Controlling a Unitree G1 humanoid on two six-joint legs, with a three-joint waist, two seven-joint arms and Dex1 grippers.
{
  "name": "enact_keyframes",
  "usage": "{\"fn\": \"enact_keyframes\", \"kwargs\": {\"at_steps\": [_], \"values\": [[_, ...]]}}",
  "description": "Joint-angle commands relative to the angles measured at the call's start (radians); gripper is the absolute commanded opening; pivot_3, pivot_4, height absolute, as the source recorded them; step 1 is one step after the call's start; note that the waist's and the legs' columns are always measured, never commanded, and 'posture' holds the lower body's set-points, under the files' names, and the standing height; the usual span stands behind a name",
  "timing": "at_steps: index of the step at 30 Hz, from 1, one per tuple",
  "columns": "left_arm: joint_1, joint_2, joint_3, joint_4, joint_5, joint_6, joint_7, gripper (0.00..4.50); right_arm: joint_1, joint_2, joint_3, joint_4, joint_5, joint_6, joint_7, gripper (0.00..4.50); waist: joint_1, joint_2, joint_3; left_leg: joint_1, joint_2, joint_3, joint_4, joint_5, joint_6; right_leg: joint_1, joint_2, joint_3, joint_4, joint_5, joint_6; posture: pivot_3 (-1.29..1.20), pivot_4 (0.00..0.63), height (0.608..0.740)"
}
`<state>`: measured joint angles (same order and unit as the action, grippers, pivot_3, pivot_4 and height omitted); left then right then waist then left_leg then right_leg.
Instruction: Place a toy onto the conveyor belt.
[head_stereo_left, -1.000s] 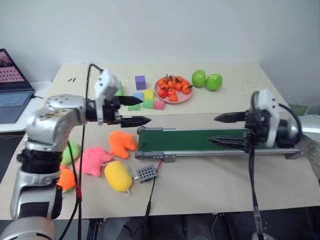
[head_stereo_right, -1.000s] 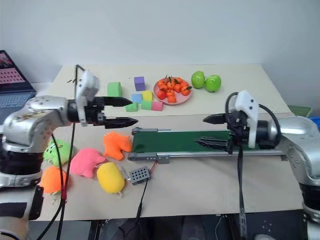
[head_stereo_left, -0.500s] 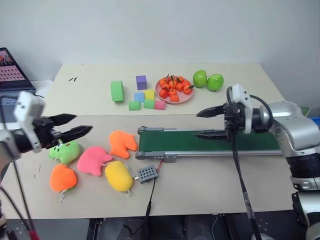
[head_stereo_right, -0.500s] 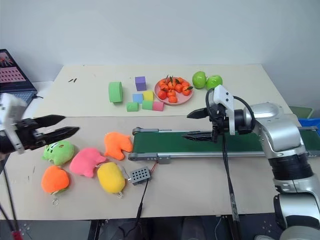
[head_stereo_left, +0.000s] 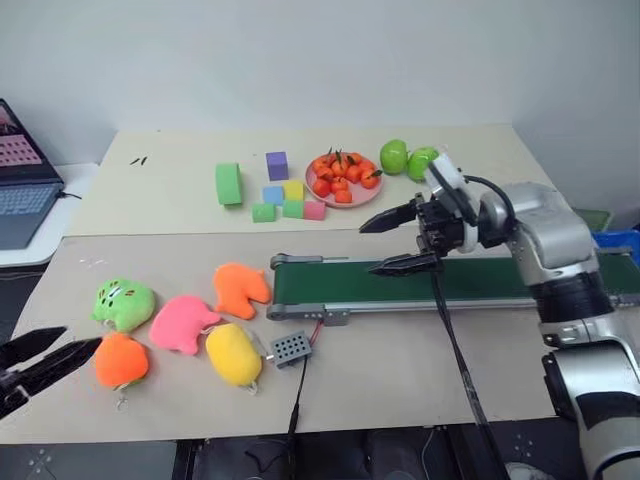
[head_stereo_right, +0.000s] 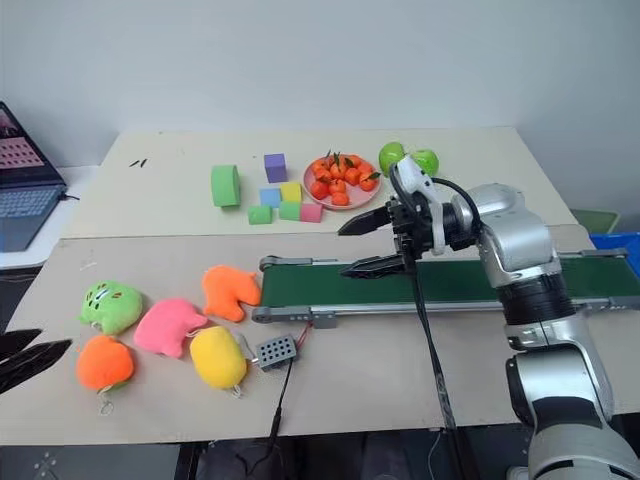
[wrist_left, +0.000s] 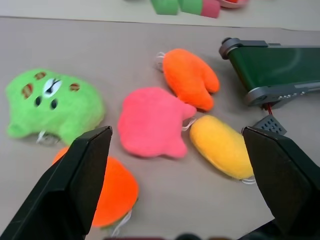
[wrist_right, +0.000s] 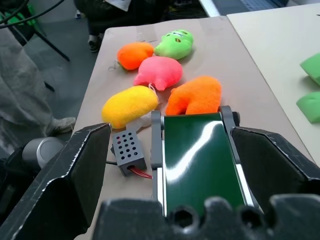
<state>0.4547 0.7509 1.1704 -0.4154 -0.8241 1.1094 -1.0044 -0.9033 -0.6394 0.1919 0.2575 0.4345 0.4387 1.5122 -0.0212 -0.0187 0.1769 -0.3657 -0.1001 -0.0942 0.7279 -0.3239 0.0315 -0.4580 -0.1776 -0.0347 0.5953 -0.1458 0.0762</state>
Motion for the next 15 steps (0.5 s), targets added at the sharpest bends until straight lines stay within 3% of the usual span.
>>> {"fn": "enact_keyframes", "kwargs": {"at_steps": [1, 11, 15], "values": [[0.047, -0.12, 0.065, 0.057, 0.008, -0.061, 0.091, 4.42, -0.067, 0.056, 0.008, 0.034, -0.018, -0.075, 0.041, 4.5, -0.001, 0.0, 0.0, 0.001, 0.0, 0.0, 0.0, 0.0, 0.0, 0.0, 0.0, 0.0, 0.0, 0.0, 0.0, 0.0, 0.15, 0.74], [0.051, -0.281, 0.031, 0.123, -0.148, -0.031, 0.269, 4.42, -0.087, 0.087, 0.031, 0.065, -0.071, -0.152, 0.072, 4.5, 0.007, -0.002, -0.001, 0.002, 0.003, 0.001, -0.001, -0.001, -0.002, 0.001, 0.002, 0.001, 0.0, 0.0, -0.002, 0.0, 0.15, 0.74], [0.003, -0.288, 0.061, 0.256, -0.239, 0.023, 0.381, 4.42, -0.083, 0.072, 0.024, 0.05, -0.068, -0.134, 0.071, 4.5, 0.005, -0.002, -0.001, 0.003, 0.008, 0.002, -0.001, -0.003, -0.005, 0.001, 0.009, 0.003, 0.0, 0.0, -0.004, 0.0, 0.15, 0.74]]}}
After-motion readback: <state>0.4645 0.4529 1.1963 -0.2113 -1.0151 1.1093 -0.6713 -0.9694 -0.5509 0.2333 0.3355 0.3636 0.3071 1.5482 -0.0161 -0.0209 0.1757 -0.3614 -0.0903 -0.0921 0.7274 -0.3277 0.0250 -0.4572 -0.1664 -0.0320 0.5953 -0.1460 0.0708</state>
